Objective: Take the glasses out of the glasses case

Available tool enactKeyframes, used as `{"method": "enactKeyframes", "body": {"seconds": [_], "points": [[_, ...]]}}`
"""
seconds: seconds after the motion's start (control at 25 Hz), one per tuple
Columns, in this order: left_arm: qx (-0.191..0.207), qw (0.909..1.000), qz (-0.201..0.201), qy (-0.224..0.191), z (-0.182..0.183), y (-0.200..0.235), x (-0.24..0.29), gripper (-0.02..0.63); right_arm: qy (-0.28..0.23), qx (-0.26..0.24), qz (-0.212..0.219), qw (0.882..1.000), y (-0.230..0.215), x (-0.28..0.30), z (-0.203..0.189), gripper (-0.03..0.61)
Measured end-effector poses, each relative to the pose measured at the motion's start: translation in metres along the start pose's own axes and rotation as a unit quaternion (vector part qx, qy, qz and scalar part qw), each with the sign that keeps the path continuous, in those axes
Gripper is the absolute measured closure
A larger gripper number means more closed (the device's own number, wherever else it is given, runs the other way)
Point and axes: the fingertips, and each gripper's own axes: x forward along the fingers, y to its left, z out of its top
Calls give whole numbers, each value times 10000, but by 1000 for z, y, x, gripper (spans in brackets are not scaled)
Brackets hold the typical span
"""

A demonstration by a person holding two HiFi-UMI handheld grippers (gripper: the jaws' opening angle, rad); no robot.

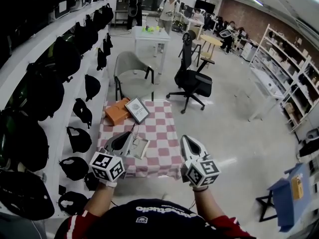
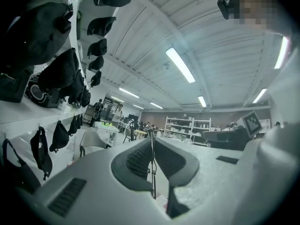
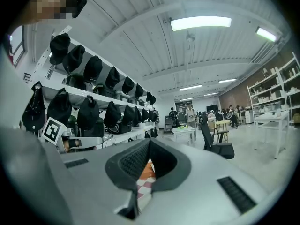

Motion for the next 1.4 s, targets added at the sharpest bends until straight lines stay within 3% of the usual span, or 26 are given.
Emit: {"method": "enactKeyframes", "body": {"seconds": [0.92,1.4], "points": [[-62,9998,-213,-23,-1,4,6,591,110,-102,-319,9994,-3,-9,-6,583],[-113,9996,-251,-73,1,6,7,591,164,-178,-282,9993,4,-8,-6,583]]}}
